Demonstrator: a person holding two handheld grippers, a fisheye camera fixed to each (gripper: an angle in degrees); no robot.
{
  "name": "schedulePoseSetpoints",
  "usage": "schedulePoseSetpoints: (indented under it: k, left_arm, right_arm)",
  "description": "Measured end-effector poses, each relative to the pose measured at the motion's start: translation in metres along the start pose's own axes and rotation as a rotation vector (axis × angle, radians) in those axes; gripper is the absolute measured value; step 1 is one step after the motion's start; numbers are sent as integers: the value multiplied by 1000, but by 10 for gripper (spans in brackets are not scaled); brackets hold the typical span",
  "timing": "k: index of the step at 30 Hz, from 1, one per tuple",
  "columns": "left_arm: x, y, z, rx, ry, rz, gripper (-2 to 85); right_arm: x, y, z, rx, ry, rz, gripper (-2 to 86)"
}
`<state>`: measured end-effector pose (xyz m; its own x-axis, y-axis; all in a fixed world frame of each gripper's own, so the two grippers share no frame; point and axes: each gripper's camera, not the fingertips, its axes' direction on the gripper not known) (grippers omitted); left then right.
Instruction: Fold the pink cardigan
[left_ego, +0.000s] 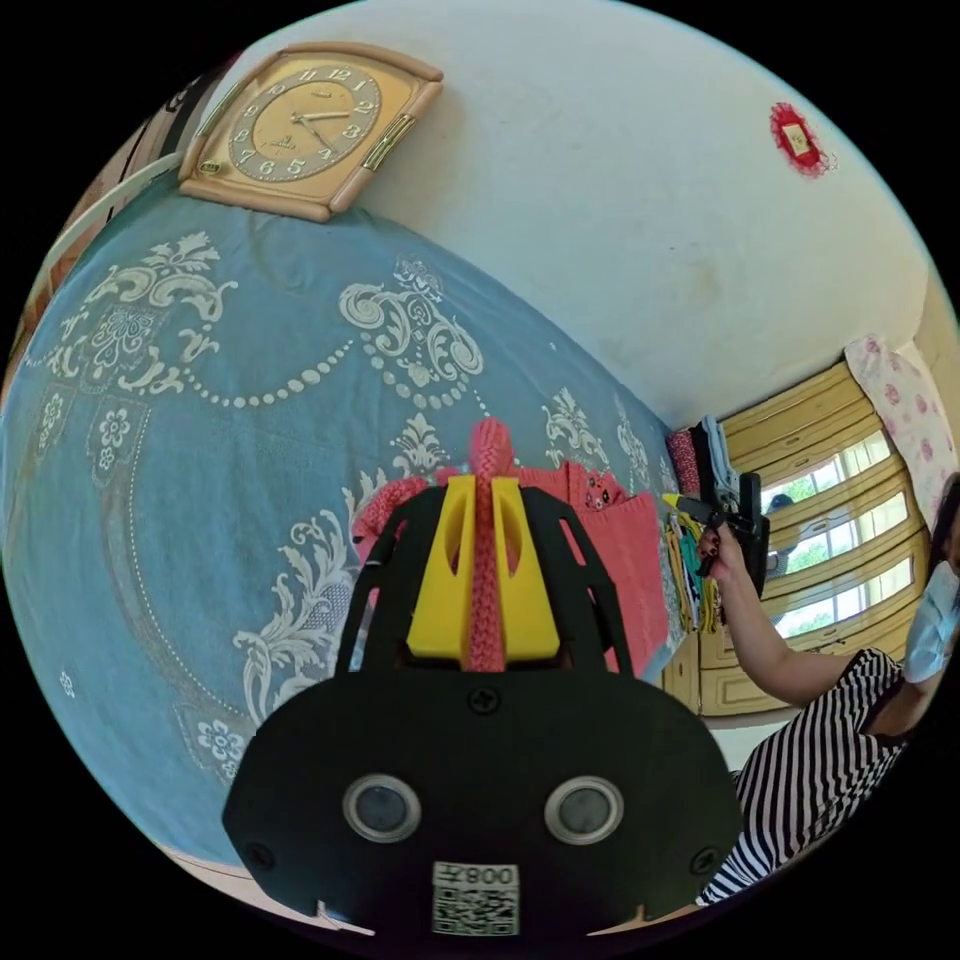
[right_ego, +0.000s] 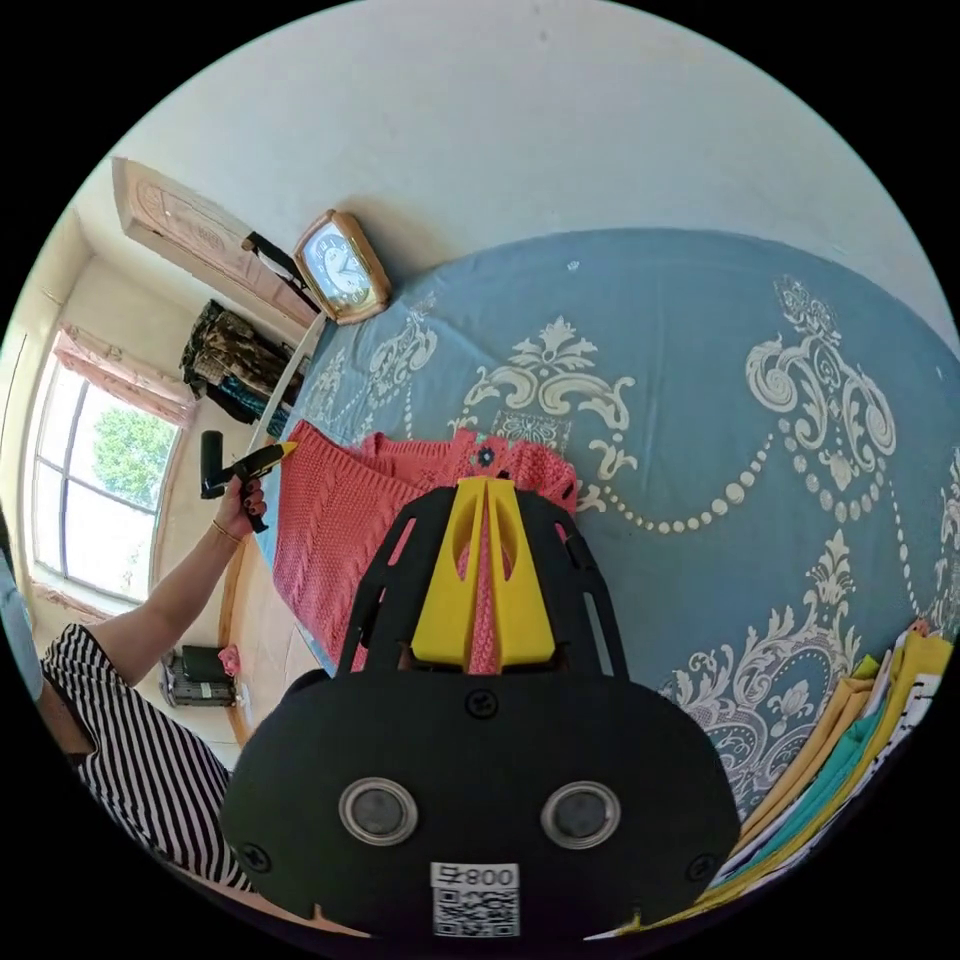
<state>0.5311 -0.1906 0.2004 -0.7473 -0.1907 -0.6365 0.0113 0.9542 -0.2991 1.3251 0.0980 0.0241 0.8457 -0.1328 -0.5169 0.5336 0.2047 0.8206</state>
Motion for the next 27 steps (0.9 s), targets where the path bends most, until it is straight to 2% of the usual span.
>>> schedulePoseSetpoints:
  k: [4,7,13,22,27]
  left_arm:
    - [5,-8,-22,61,37,24,28]
    - [0,-10,-19,32,16,15,28]
    - [-24,10,-9,-19,41,-72,27]
    - [-32,25,-33,-23,73,-101,27]
    - [-20,28,-63,37,137,-69,28]
  right_arm:
    - [2,-17,-27,69,-21,-17,10]
    - [11,-18,-17,23,-46,-14,34]
    - [44,12,5,-35,-61,127,82]
    - [39,2,20,-141,-80,112,28]
    - [7,-4,-22,-28,-115,-7,19]
